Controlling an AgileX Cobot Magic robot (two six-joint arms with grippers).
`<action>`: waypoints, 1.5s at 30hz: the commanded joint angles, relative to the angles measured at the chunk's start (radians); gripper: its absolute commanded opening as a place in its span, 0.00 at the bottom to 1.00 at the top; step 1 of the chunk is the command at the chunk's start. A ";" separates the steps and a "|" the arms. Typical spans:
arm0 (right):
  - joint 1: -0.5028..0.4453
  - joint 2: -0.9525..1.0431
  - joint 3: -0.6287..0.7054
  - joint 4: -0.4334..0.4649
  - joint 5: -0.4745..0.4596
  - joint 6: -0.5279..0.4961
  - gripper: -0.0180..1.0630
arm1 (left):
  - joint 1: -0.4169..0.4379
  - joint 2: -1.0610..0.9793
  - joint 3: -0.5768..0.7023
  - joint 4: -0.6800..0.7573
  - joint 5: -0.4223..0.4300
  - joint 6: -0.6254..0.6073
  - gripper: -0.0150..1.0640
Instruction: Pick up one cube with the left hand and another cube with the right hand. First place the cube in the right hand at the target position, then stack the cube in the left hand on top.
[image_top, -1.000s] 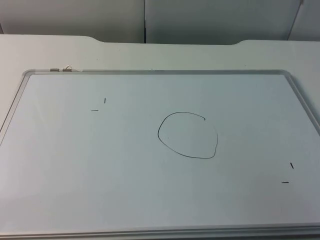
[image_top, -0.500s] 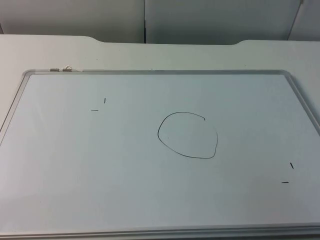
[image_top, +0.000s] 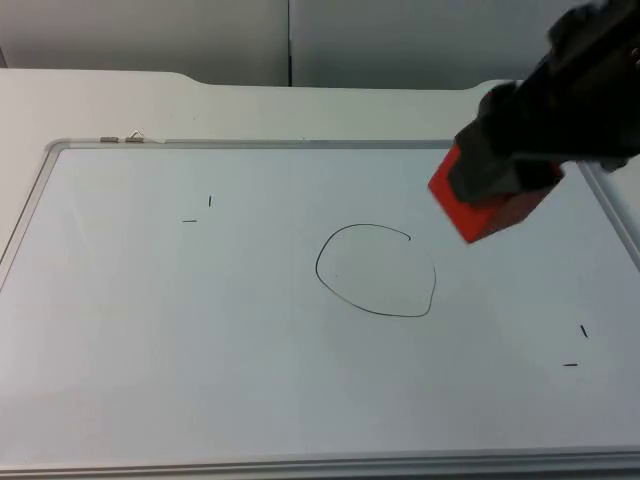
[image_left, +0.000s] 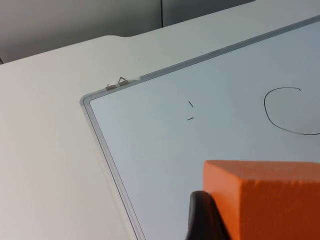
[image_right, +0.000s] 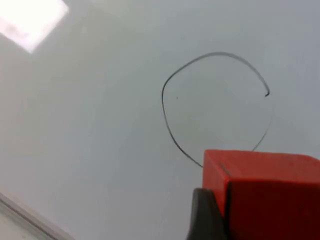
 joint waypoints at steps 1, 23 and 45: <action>0.004 0.073 -0.028 -0.002 -0.027 0.009 0.01 | -0.004 -0.005 0.001 0.003 -0.025 -0.009 0.01; 0.004 0.427 -0.239 -0.137 -0.103 0.123 0.01 | -0.004 -0.005 0.001 0.003 -0.025 -0.009 0.01; 0.004 0.509 -0.239 -0.130 -0.183 0.123 0.01 | -0.004 -0.005 0.001 0.003 -0.044 -0.009 0.01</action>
